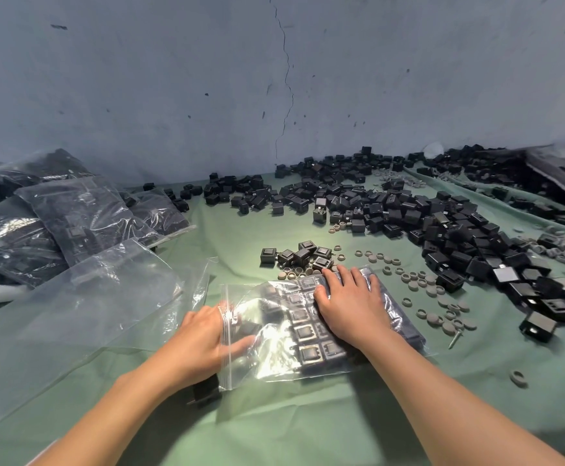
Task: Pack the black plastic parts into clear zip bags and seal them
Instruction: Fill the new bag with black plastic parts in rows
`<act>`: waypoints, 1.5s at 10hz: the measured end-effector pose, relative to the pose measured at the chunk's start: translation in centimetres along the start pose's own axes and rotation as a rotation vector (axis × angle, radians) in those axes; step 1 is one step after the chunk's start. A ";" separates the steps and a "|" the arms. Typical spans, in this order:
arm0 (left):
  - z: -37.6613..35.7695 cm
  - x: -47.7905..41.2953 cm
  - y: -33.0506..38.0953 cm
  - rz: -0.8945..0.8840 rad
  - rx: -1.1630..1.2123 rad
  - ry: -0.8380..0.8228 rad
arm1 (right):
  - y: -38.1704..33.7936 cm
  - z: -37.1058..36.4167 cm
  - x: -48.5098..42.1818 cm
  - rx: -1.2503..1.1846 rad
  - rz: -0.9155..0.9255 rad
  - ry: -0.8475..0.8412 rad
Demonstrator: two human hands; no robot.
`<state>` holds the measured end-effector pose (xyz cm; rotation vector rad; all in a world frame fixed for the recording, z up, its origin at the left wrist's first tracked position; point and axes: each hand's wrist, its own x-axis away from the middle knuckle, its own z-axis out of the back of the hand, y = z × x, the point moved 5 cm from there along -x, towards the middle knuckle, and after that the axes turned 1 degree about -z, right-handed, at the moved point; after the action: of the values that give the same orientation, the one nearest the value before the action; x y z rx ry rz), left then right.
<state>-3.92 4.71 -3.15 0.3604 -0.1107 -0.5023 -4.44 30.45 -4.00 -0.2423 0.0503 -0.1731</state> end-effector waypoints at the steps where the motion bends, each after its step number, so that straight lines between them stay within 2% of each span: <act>1: 0.1 -0.2 0.3 0.018 -0.008 -0.015 | -0.1 0.0 0.1 0.001 0.002 -0.003; 4: 0.5 -0.1 -0.1 -0.022 0.154 -0.045 | -0.1 0.1 0.1 0.004 0.008 0.002; 5: 0.4 -0.9 1.3 -0.115 0.139 -0.003 | 0.0 0.2 0.1 0.010 0.006 0.001; 7: -0.5 -1.9 1.4 -0.082 0.220 0.081 | -0.1 0.2 0.1 0.007 0.006 -0.006; 9: -0.4 -1.6 1.8 -0.149 0.138 0.072 | 0.0 0.1 0.1 0.003 0.001 -0.008; 11: 1.5 -0.5 2.0 -0.179 0.172 0.062 | -0.1 0.1 0.1 0.002 0.003 -0.002; 13: 3.3 1.4 -1.0 -0.046 0.026 0.011 | 0.0 0.1 0.1 -0.001 0.003 0.000; 14: 3.0 3.1 -2.7 0.056 0.058 -0.049 | 0.0 0.1 0.0 0.002 0.005 0.002; 15: 2.3 3.9 -2.9 0.074 0.049 -0.106 | 0.0 0.1 0.0 0.000 0.005 0.005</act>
<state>-2.22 -0.29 -2.01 0.3758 -0.2386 -0.4458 -4.43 30.48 -3.94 -0.2421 0.0560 -0.1687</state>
